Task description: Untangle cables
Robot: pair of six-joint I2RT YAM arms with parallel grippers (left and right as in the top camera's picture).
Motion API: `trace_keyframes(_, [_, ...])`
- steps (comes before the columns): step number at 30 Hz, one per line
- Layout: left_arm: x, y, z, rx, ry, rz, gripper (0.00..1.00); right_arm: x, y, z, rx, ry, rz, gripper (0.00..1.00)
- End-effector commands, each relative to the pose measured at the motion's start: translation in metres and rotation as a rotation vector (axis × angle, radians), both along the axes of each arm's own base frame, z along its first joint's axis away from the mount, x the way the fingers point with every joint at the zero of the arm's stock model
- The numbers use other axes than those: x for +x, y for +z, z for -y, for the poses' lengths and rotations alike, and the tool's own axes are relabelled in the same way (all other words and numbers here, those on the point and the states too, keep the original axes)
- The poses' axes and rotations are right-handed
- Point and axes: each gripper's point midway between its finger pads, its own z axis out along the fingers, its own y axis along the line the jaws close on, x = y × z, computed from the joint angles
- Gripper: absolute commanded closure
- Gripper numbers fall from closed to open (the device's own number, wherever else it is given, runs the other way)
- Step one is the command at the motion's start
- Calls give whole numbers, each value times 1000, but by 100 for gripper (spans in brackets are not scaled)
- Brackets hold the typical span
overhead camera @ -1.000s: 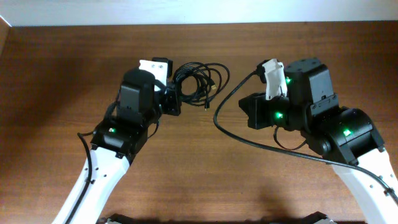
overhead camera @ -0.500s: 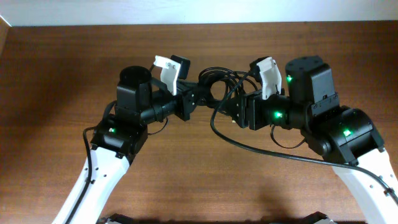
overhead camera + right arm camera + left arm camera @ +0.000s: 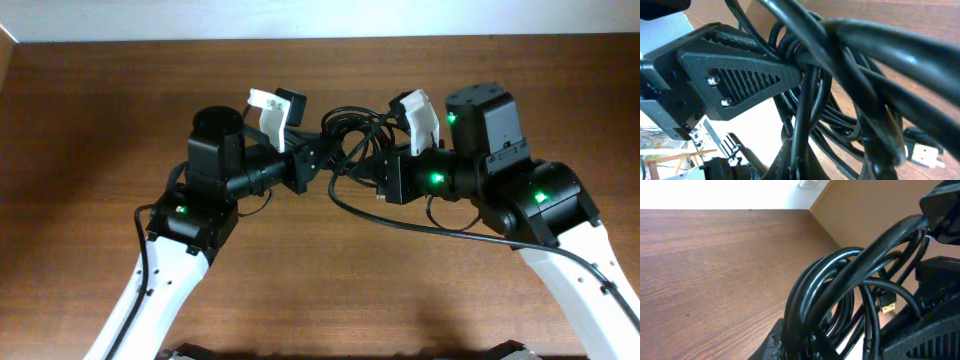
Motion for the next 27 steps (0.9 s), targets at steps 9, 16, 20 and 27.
trace_keyframes(9, [14, -24, -25, 124, 156, -35, 100, 24, -27, 66, -238, -414, -57, 96])
trace_keyframes(16, [22, -34, -40, 182, 248, -51, 100, 12, -25, 77, -258, -446, -70, 96])
trace_keyframes(20, [20, -38, -42, 194, 255, -67, 100, 1, 2, 82, -199, -453, 6, 93])
trace_keyframes(27, [15, -33, -32, 118, 226, -115, 100, -20, 30, 72, -84, -376, 53, 22])
